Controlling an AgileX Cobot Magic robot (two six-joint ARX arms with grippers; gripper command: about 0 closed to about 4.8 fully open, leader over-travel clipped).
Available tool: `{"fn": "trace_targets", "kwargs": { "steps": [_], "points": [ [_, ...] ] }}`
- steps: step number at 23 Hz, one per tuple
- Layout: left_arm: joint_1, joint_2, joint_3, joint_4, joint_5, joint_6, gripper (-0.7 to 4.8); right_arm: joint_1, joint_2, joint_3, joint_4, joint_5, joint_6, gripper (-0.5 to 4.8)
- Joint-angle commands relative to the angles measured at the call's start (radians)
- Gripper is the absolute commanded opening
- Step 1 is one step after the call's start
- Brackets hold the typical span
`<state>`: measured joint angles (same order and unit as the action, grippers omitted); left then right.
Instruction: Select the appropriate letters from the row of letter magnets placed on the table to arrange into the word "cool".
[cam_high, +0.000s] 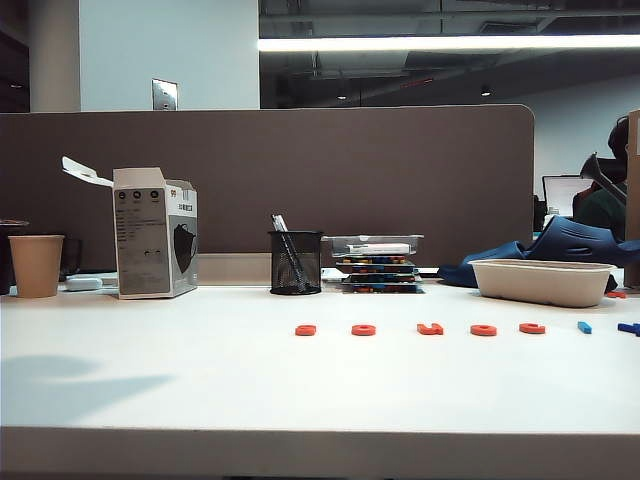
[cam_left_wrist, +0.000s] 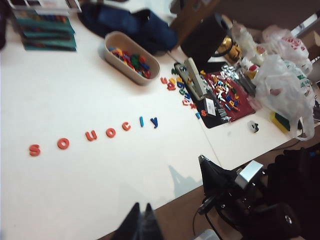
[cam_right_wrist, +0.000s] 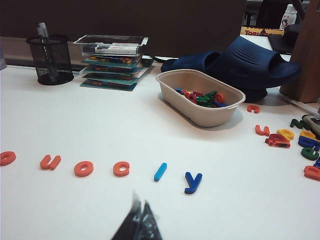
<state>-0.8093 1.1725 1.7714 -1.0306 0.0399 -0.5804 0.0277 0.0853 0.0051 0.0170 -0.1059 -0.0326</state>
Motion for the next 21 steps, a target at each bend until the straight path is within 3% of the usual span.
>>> {"fn": "trace_targets", "kwargs": {
  "steps": [1,5,9,14,18,21],
  "points": [
    [-0.086,0.047,0.003,0.022,-0.141,-0.06,-0.05,0.0,0.001,-0.006,0.009,0.003,0.0,-0.05],
    [-0.189,0.102,0.003,-0.005,-0.359,-0.091,-0.05,0.0,0.001,-0.006,0.008,0.003,0.0,-0.05],
    [-0.266,0.141,0.003,-0.075,-0.459,-0.148,-0.05,0.0,0.001,-0.006,0.001,0.003,0.0,-0.05],
    [-0.276,0.151,0.003,-0.117,-0.474,-0.203,-0.05,0.0,0.001,-0.006,0.002,0.002,0.006,-0.05],
    [-0.273,0.151,0.003,-0.118,-0.474,-0.201,-0.03,0.002,0.001,0.013,0.0,0.003,0.014,-0.05],
    [-0.274,0.151,0.003,-0.125,-0.473,-0.187,-0.03,0.002,0.004,0.118,-0.072,0.004,0.062,-0.05]
  ]
}}
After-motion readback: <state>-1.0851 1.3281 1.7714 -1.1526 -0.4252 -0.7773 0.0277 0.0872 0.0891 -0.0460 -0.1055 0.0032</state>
